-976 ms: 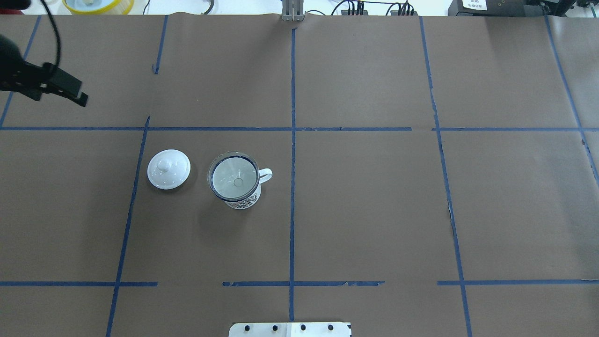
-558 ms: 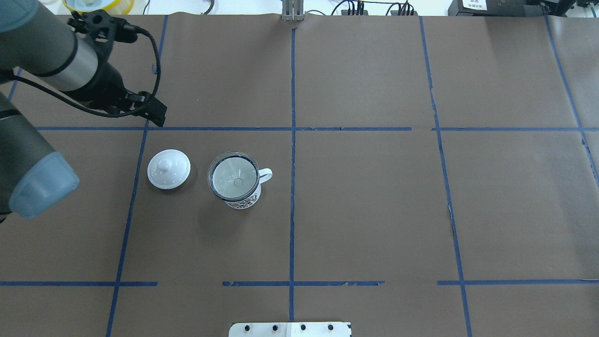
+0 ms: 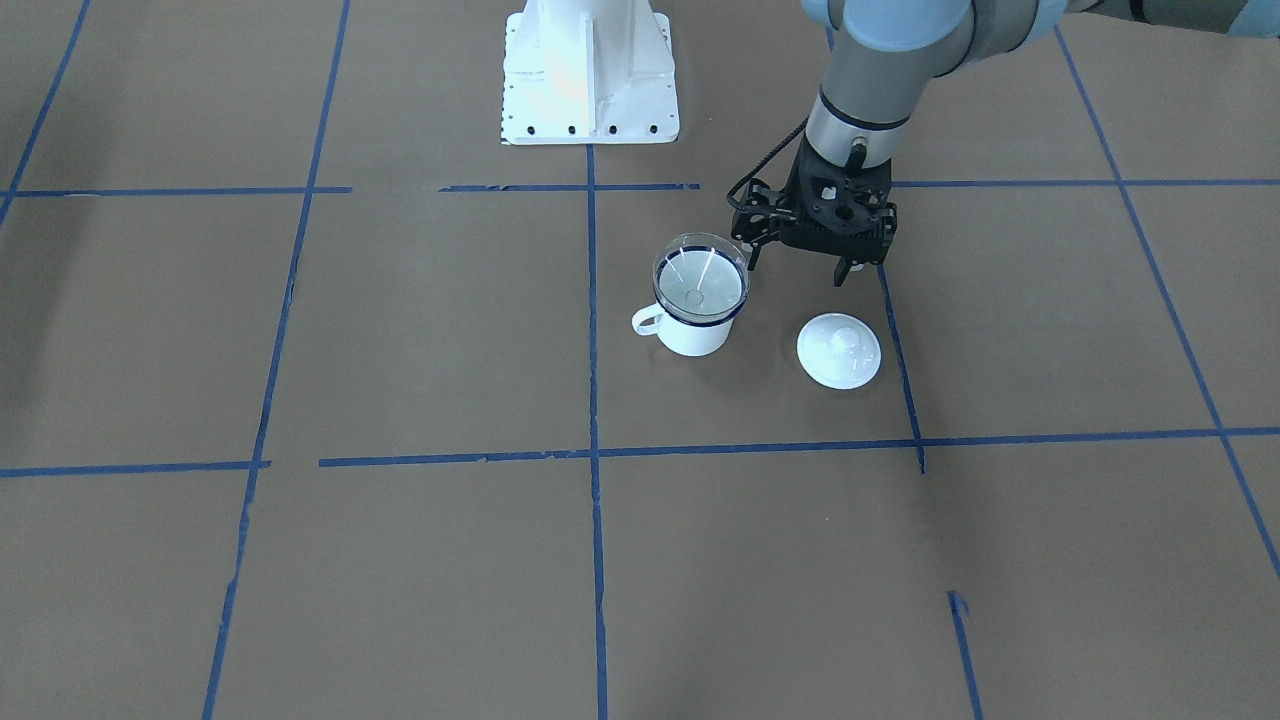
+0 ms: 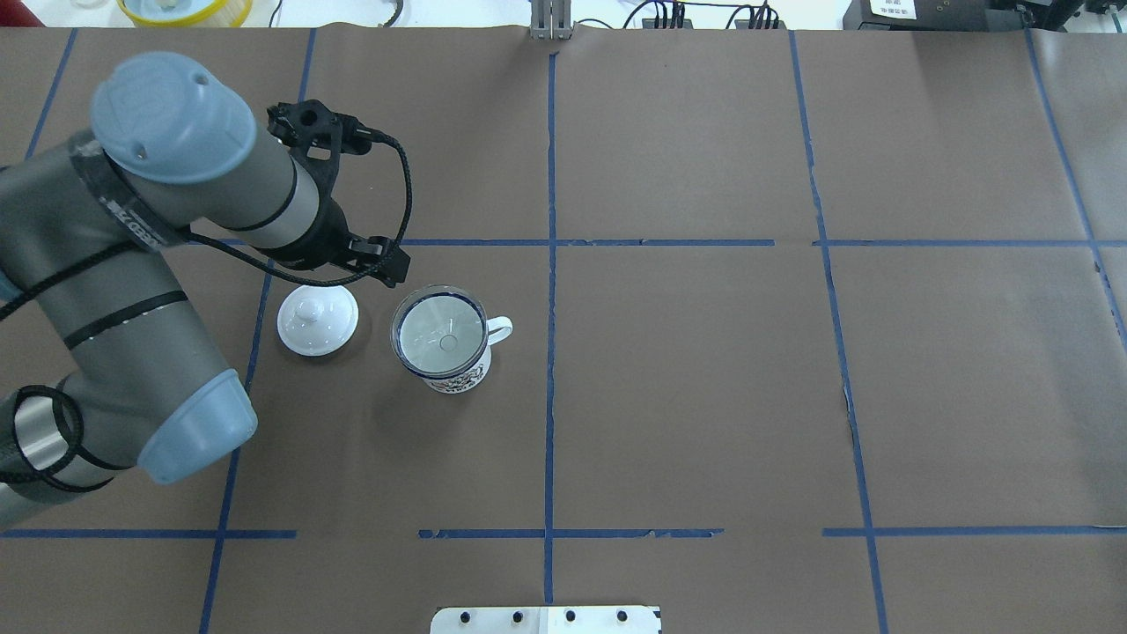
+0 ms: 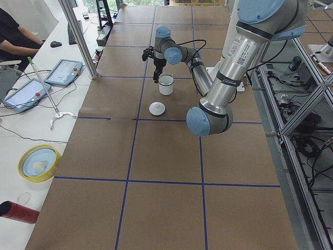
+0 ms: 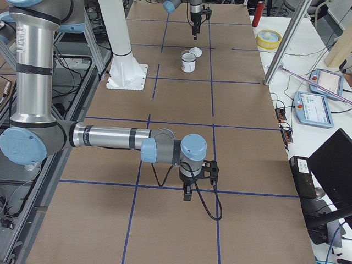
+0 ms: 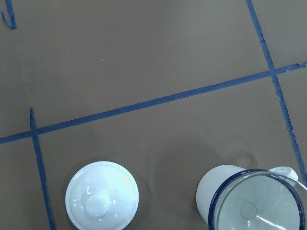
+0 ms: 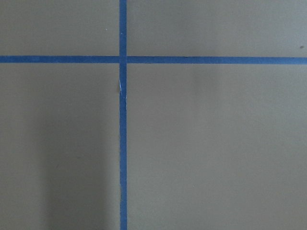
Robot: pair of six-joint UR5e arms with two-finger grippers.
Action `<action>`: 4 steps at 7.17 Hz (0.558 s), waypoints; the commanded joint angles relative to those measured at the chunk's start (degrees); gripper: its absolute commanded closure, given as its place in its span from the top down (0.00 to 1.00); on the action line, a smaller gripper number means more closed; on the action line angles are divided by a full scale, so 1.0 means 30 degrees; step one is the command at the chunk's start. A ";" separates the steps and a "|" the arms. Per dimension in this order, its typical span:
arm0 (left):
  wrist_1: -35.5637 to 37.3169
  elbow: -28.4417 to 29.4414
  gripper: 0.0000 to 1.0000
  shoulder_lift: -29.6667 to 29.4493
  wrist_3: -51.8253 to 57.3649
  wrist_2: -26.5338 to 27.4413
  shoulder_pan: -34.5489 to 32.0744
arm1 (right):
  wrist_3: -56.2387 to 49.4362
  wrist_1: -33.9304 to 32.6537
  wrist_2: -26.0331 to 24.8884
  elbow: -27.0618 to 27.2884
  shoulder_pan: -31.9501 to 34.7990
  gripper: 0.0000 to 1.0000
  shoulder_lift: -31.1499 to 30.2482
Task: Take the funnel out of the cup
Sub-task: 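Lower the left gripper onto the funnel stem and close it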
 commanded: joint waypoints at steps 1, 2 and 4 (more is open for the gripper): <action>-0.0228 0.0390 1.00 -0.0166 -0.0824 0.0398 0.0972 | 0.0000 0.0000 0.0000 0.0000 0.0000 1.00 -0.0001; -0.0286 0.0739 0.93 -0.0254 -0.1114 0.0398 0.1294 | 0.0000 0.0000 0.0000 0.0000 0.0000 1.00 -0.0001; -0.1569 0.2173 0.66 -0.0635 -0.1556 0.0398 0.1473 | 0.0000 0.0000 0.0000 0.0000 0.0000 1.00 -0.0001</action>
